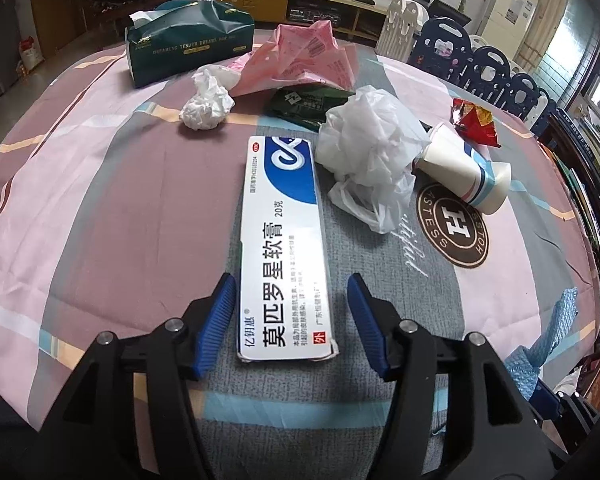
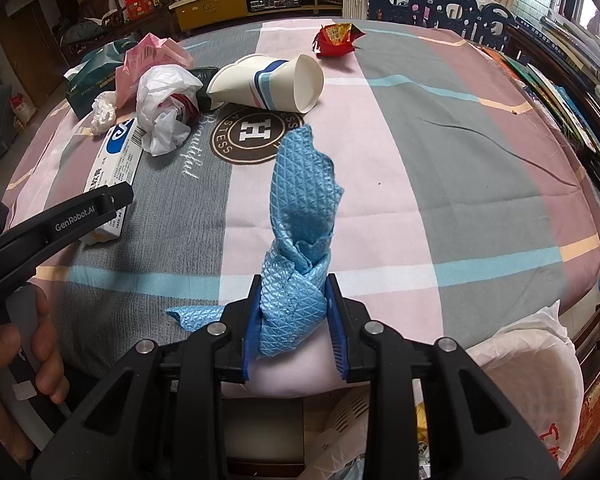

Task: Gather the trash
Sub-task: 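Grasp the white-and-blue ointment box with the left tool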

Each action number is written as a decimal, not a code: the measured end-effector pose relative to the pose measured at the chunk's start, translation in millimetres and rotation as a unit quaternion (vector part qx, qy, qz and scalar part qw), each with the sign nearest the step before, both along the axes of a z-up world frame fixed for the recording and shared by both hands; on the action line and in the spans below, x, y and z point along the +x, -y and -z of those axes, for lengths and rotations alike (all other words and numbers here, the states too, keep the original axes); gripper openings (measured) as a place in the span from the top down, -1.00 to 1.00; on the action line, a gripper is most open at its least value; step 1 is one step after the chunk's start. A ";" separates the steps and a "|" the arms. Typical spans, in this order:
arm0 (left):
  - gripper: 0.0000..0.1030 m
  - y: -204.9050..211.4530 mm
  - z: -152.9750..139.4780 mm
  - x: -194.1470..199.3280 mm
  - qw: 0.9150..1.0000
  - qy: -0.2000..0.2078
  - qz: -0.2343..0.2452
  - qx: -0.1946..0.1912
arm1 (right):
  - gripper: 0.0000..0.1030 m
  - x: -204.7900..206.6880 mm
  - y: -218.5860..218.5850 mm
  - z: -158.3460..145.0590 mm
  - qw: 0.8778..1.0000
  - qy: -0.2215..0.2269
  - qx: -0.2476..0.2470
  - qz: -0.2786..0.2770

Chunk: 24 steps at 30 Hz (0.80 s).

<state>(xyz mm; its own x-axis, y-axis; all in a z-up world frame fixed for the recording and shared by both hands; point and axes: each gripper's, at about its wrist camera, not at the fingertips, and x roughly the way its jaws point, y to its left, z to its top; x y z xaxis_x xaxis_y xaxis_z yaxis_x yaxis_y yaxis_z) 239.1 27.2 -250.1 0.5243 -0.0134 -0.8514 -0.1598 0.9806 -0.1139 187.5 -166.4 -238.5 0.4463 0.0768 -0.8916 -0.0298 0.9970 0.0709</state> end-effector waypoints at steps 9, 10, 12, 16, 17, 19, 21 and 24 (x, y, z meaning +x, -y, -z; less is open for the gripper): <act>-0.49 2.4 1.5 0.5 1.000 -0.009 0.001 0.009 | 0.41 -0.1 -0.2 0.0 1.000 0.000 0.000 0.000; -0.48 3.5 1.6 0.3 1.000 -0.008 0.004 0.010 | 0.41 -0.2 -0.4 0.0 1.000 0.000 0.000 0.000; -0.38 5.3 1.5 -0.1 1.000 -0.007 0.007 0.011 | 0.41 -0.1 -0.2 0.0 1.000 0.000 0.000 0.000; 0.06 0.1 -0.5 -1.5 1.000 0.002 0.002 -0.003 | 0.41 -0.2 -0.5 0.2 1.000 0.000 -0.001 0.000; 0.19 -2.3 -0.8 -1.9 1.000 0.004 0.000 -0.011 | 0.41 -0.2 -0.6 0.3 1.000 0.000 -0.002 0.000; 0.20 -8.0 -1.2 -2.0 0.999 0.006 -0.005 -0.033 | 0.41 -0.5 -1.4 -0.3 1.000 0.001 -0.004 0.000; 0.21 -15.6 -1.4 -2.2 0.998 0.008 -0.016 -0.060 | 0.41 -1.6 -1.6 -2.3 1.000 0.004 -0.003 0.000; 0.21 -25.0 -2.3 -4.1 0.995 0.015 -0.030 -0.091 | 0.41 -2.5 -0.4 -6.3 1.000 0.010 -0.001 0.001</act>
<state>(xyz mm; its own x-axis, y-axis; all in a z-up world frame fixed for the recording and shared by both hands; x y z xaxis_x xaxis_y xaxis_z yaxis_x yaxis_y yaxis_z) 235.1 52.3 -247.8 0.5539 -0.1338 -0.8217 -0.2123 0.9317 -0.2949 185.0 -166.0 -232.3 0.4635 0.0737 -0.8830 -0.0285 0.9973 0.0683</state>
